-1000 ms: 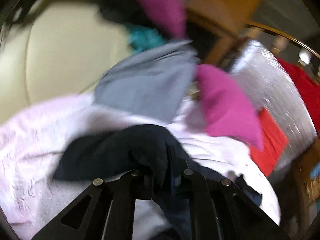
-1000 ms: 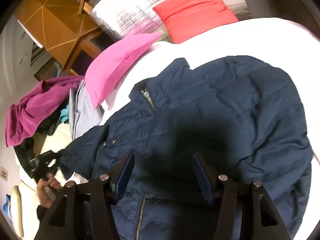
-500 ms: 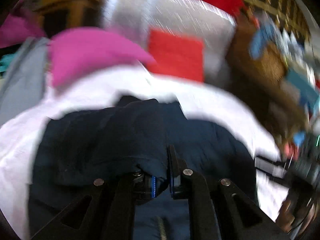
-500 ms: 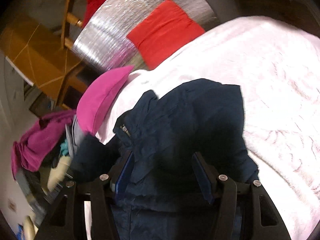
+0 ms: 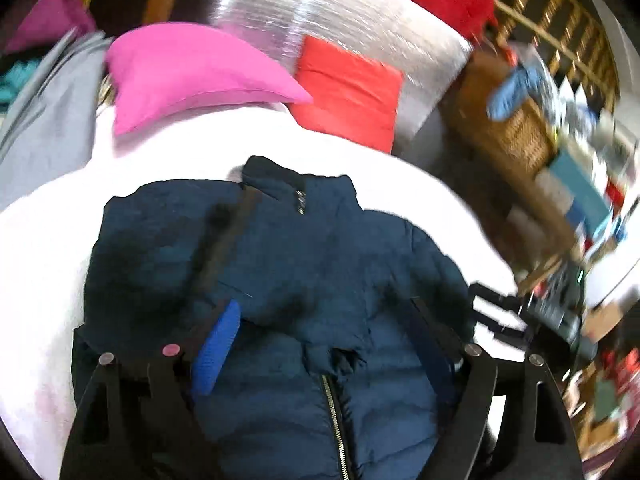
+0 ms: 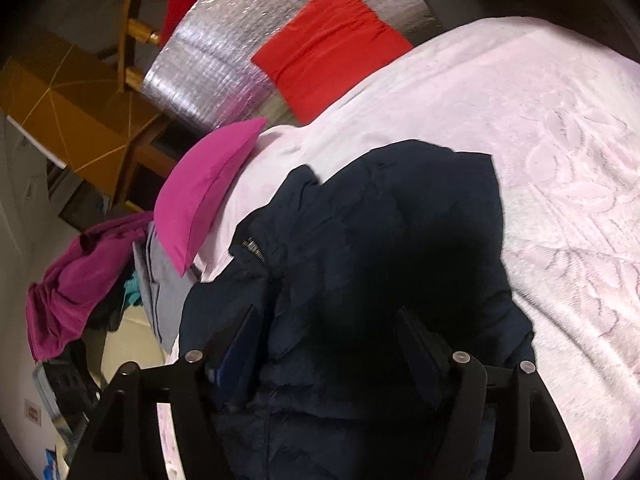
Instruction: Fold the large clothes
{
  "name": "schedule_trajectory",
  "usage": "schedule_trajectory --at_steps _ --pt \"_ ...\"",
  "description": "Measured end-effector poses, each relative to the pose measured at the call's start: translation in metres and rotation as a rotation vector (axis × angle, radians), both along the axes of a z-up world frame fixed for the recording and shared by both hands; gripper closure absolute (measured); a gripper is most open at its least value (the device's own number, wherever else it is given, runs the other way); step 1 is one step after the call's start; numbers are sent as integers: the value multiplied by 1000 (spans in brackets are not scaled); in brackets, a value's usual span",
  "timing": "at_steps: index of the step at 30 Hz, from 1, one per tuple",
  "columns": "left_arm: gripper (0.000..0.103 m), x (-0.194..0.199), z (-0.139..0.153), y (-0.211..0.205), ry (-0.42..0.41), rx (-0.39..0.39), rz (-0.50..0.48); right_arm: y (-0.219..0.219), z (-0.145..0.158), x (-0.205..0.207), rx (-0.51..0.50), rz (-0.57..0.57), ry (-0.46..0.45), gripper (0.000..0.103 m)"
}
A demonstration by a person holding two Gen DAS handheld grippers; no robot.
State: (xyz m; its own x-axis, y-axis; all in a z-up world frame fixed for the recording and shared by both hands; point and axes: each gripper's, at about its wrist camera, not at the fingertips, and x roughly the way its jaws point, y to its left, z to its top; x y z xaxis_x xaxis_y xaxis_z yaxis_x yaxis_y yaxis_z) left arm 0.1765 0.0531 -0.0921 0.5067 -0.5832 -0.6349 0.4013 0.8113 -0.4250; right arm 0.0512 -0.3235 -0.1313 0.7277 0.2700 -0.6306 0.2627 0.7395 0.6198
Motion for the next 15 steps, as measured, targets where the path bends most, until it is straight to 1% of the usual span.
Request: schedule_trajectory --at_steps 1,2,3,5,6,7,9,11,12,13,14,15 --pt "19 1 -3 8 29 -32 10 3 1 0 -11 7 -2 28" --pt "19 11 -11 18 75 -75 31 5 1 0 -22 14 -4 28" --pt "18 17 -20 21 115 -100 46 7 2 1 -40 18 -3 28" --pt "19 26 -44 31 233 -157 83 8 1 2 -56 17 0 28" --pt "19 29 -56 32 266 -208 94 8 0 2 -49 17 1 28" --pt "19 33 -61 32 275 -258 101 8 -1 2 -41 16 1 28" --pt "20 38 -68 25 276 -312 94 5 -2 3 -29 15 3 28" --pt "20 39 -68 12 265 -323 71 2 -2 1 -24 6 3 28" --pt "23 38 -68 8 255 -313 77 0 -2 -1 -19 2 2 28" --pt "29 36 -66 5 242 -311 83 -2 -2 -2 -12 -2 -1 28" --pt "43 34 -62 1 232 -313 85 -6 -1 -5 -6 -9 -6 28" --pt "46 34 -61 -1 224 -312 78 -8 0 -7 -7 -16 -8 28"
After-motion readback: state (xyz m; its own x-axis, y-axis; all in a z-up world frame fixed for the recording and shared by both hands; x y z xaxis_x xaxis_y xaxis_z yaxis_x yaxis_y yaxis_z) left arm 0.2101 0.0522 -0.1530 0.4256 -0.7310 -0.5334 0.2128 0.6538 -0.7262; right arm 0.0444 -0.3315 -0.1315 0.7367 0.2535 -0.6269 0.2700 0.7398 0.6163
